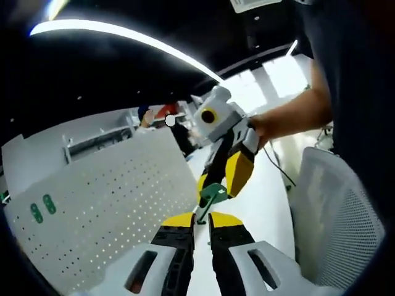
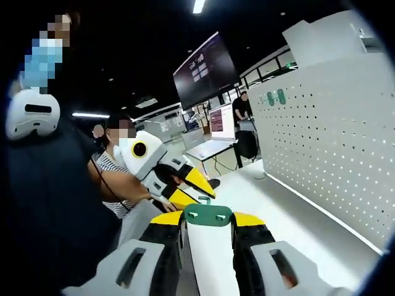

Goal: Insert the hook assembly into the mounting plate slot until the hook locks in place.

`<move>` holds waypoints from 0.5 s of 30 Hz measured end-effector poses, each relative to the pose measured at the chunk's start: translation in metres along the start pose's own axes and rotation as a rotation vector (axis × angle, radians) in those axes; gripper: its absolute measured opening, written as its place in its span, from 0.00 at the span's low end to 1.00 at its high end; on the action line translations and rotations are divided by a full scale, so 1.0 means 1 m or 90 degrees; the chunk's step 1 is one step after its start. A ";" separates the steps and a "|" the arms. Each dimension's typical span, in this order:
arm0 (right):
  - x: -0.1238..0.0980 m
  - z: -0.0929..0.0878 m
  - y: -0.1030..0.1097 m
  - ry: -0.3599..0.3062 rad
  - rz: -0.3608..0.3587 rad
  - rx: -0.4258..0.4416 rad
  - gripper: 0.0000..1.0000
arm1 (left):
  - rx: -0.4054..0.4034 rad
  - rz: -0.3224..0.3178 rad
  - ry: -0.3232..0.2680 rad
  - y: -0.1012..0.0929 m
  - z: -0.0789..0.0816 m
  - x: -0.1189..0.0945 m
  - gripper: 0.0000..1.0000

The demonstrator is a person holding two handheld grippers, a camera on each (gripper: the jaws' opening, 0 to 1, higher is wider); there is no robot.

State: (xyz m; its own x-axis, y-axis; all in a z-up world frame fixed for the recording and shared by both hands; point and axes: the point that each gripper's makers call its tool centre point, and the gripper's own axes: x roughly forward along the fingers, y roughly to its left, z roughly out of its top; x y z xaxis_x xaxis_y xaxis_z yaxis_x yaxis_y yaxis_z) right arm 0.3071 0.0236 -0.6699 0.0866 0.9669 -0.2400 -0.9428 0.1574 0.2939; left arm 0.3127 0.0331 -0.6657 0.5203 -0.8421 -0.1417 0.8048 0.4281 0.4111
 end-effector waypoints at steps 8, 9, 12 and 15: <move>0.001 -0.001 0.001 0.002 0.012 0.028 0.28 | 0.017 -0.010 0.003 -0.003 -0.002 0.000 0.06; 0.000 -0.002 0.002 0.001 0.013 0.031 0.28 | 0.018 -0.012 0.002 -0.004 -0.002 0.000 0.06; 0.001 -0.003 0.002 0.006 0.015 0.038 0.28 | 0.014 -0.017 0.005 -0.005 -0.004 0.000 0.05; 0.002 -0.005 0.001 0.006 0.015 0.042 0.28 | 0.007 -0.021 0.011 -0.006 -0.007 0.000 0.05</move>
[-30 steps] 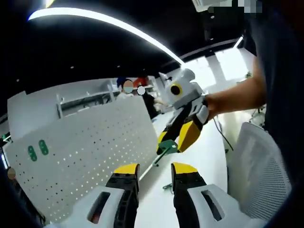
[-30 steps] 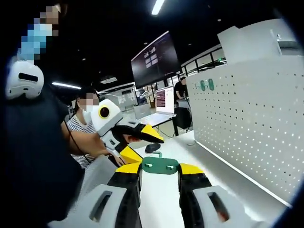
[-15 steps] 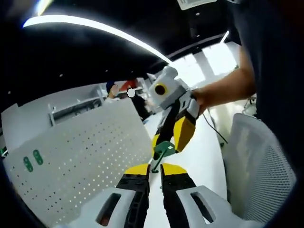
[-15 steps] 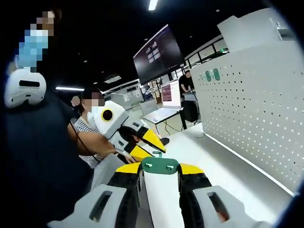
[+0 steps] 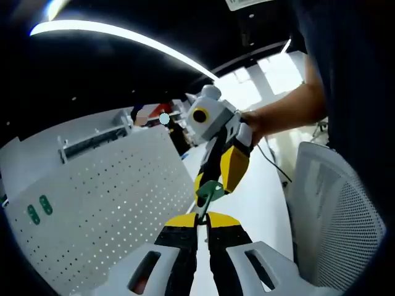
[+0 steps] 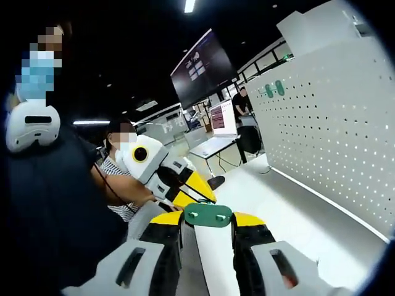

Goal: Insert the hook assembly into the mounting plate slot until the hook locks in place.

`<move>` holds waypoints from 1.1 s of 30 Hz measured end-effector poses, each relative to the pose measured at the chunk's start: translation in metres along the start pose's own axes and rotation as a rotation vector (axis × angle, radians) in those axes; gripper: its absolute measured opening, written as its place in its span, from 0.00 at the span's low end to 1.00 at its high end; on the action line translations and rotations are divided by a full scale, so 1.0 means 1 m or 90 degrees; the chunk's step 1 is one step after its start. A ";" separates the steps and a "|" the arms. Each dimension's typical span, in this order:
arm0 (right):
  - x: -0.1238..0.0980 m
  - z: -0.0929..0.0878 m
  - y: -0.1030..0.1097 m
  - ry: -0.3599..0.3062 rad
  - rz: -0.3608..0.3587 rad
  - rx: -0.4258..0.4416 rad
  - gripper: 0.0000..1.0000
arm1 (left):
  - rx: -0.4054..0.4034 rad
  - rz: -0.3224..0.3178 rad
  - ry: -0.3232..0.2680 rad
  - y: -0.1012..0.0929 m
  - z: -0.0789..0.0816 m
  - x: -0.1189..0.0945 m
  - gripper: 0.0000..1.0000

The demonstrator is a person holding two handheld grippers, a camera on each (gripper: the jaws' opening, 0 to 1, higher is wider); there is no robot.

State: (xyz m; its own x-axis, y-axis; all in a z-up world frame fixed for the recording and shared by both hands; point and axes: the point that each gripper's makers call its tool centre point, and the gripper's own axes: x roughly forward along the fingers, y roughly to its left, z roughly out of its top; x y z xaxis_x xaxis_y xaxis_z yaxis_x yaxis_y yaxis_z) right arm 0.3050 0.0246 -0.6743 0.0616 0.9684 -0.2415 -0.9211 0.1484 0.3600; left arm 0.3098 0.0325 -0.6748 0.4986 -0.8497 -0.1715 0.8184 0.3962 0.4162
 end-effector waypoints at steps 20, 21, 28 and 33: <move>0.005 -0.007 0.013 0.033 0.035 -0.092 0.25 | -0.128 -0.107 0.059 -0.027 -0.022 0.001 0.02; 0.005 -0.009 0.014 0.036 0.038 -0.097 0.25 | -0.130 -0.110 0.060 -0.029 -0.023 0.001 0.02; 0.005 -0.025 0.004 0.049 0.020 -0.090 0.24 | -0.149 -0.110 0.067 -0.031 -0.032 0.001 0.02; 0.001 -0.039 -0.008 0.062 -0.003 -0.082 0.25 | -0.191 -0.093 0.037 -0.021 -0.025 -0.002 0.02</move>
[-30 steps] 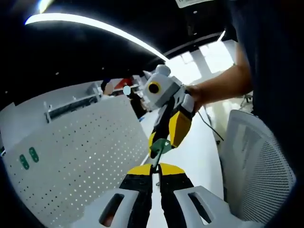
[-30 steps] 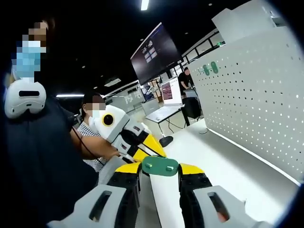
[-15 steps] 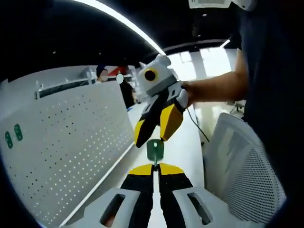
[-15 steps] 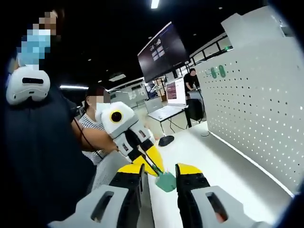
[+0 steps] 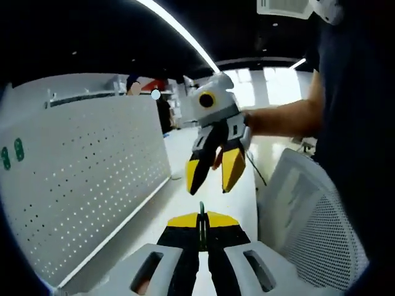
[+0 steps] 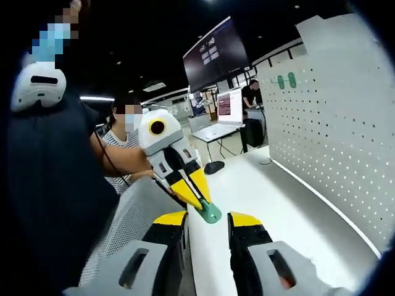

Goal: Insert the hook assembly into the mounting plate slot until the hook locks in place.

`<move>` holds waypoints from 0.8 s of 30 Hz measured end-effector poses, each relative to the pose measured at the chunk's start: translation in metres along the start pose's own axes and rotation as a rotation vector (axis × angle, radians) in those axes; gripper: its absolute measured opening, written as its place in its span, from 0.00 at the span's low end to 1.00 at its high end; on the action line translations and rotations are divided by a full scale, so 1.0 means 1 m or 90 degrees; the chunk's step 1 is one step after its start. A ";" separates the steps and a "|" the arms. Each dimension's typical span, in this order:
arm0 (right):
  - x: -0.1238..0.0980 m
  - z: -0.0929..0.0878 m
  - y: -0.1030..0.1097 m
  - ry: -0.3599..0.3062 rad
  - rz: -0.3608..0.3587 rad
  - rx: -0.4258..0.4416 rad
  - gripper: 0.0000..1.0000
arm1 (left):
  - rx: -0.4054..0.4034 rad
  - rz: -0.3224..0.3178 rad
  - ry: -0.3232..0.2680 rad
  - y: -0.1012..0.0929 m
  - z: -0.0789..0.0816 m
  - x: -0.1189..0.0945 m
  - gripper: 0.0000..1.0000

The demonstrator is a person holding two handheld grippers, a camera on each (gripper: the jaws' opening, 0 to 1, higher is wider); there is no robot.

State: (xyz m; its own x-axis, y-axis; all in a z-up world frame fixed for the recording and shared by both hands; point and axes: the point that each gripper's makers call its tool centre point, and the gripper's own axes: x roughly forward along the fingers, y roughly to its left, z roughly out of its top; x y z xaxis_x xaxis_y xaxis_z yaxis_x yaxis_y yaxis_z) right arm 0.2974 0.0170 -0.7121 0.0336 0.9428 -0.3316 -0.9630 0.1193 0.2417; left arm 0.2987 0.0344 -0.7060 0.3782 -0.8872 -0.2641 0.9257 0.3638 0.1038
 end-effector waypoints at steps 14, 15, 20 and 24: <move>0.014 0.017 0.019 -0.053 0.054 -0.028 0.29 | -0.104 -0.064 -0.146 -0.006 0.046 -0.014 0.02; 0.014 0.019 0.022 -0.060 0.063 -0.028 0.29 | -0.107 -0.070 -0.152 -0.007 0.048 -0.015 0.02; 0.017 0.025 0.030 -0.071 0.084 -0.036 0.27 | -0.099 -0.087 -0.154 -0.013 0.051 -0.015 0.02; 0.022 0.027 0.035 -0.066 0.095 -0.045 0.25 | -0.102 -0.094 -0.155 -0.016 0.051 -0.013 0.02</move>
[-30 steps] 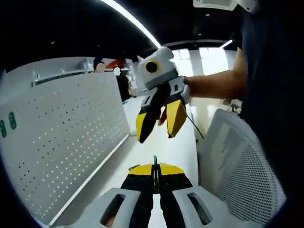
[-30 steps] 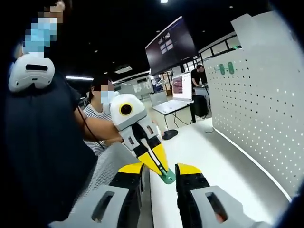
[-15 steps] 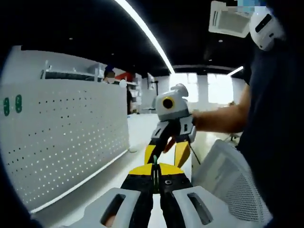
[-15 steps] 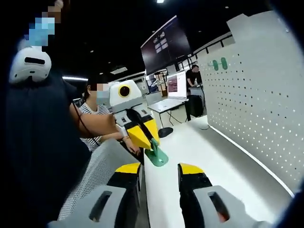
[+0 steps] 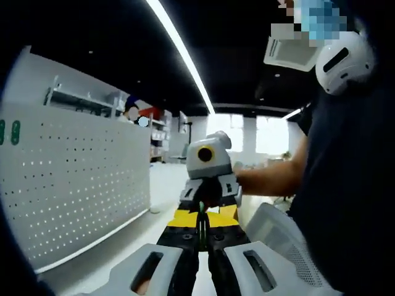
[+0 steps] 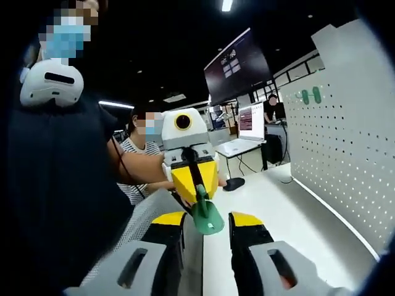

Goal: Insert the hook assembly into the mounting plate slot until the hook locks in place.

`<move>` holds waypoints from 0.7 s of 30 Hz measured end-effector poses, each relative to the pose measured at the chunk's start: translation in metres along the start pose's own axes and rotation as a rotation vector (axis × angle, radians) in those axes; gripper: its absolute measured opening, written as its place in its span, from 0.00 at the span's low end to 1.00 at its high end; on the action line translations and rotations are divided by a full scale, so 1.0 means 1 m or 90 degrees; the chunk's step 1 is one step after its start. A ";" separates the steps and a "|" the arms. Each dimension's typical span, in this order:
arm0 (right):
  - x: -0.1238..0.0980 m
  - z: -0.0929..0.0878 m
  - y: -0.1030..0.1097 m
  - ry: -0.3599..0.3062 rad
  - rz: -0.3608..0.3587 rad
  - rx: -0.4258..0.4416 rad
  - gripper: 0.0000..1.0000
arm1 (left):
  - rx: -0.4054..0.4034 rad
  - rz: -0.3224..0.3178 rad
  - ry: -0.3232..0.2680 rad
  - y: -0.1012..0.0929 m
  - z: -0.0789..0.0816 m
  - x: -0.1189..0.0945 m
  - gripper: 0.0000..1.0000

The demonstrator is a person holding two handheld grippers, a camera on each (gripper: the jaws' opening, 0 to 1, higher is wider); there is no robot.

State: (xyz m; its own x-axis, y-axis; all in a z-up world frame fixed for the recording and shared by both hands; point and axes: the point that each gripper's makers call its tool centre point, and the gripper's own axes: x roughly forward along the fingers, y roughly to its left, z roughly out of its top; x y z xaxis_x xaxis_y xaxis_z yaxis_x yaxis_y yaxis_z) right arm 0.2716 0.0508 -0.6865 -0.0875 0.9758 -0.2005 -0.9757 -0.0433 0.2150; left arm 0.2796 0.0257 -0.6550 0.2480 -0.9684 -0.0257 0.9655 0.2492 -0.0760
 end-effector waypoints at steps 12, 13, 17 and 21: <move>0.001 0.001 0.001 -0.009 0.003 0.002 0.17 | -0.006 -0.005 -0.021 -0.001 0.006 0.000 0.02; 0.000 0.002 0.001 -0.008 0.002 0.002 0.17 | -0.005 -0.003 -0.020 -0.001 0.006 0.000 0.02; -0.004 0.003 -0.002 -0.010 -0.006 0.002 0.16 | -0.002 0.001 -0.017 0.001 0.005 -0.002 0.02; -0.009 0.003 -0.004 -0.003 -0.016 0.004 0.16 | 0.001 0.002 -0.007 0.002 0.002 -0.004 0.02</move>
State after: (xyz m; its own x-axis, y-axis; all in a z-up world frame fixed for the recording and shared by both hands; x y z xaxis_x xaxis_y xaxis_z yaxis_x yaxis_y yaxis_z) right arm 0.2775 0.0426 -0.6825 -0.0624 0.9775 -0.2014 -0.9761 -0.0177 0.2164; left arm 0.2807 0.0300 -0.6529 0.2521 -0.9676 -0.0149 0.9648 0.2525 -0.0739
